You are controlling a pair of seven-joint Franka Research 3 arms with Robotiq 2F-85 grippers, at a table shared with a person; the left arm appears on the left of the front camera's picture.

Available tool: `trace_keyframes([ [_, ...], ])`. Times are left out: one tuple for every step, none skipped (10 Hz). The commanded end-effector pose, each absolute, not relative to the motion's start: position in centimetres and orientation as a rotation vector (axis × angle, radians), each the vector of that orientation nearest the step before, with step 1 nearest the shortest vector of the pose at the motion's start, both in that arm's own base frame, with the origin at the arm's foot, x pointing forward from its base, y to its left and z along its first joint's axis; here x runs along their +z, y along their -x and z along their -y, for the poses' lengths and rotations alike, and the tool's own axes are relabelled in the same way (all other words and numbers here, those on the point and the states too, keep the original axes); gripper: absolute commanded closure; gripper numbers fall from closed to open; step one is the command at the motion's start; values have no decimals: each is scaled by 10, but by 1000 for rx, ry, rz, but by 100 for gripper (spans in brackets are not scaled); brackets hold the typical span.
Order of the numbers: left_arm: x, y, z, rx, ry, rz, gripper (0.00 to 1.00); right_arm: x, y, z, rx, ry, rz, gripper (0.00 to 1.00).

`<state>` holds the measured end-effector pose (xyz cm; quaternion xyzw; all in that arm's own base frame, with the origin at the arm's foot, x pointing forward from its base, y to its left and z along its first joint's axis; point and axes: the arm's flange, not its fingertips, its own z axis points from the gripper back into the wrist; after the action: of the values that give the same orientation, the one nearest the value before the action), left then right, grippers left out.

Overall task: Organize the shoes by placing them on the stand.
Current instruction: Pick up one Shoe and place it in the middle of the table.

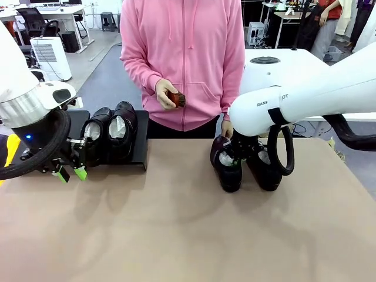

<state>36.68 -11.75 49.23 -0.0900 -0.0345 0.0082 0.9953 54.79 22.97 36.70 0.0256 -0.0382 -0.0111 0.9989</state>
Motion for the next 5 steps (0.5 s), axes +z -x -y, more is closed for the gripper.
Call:
trace_keyframes([
  [492,-364,116,12,193,68,59,419,-510,-240,-100,-186,136,100],
  [492,-364,116,12,193,68,59,440,-478,-257,-99,-219,152,100],
  [492,-364,116,12,193,68,59,449,-447,-277,-72,-240,158,100],
  [492,-364,116,12,193,68,59,448,-418,-299,-68,-258,149,100],
  [492,-364,116,12,193,68,59,438,-393,-319,-43,-283,113,100],
])
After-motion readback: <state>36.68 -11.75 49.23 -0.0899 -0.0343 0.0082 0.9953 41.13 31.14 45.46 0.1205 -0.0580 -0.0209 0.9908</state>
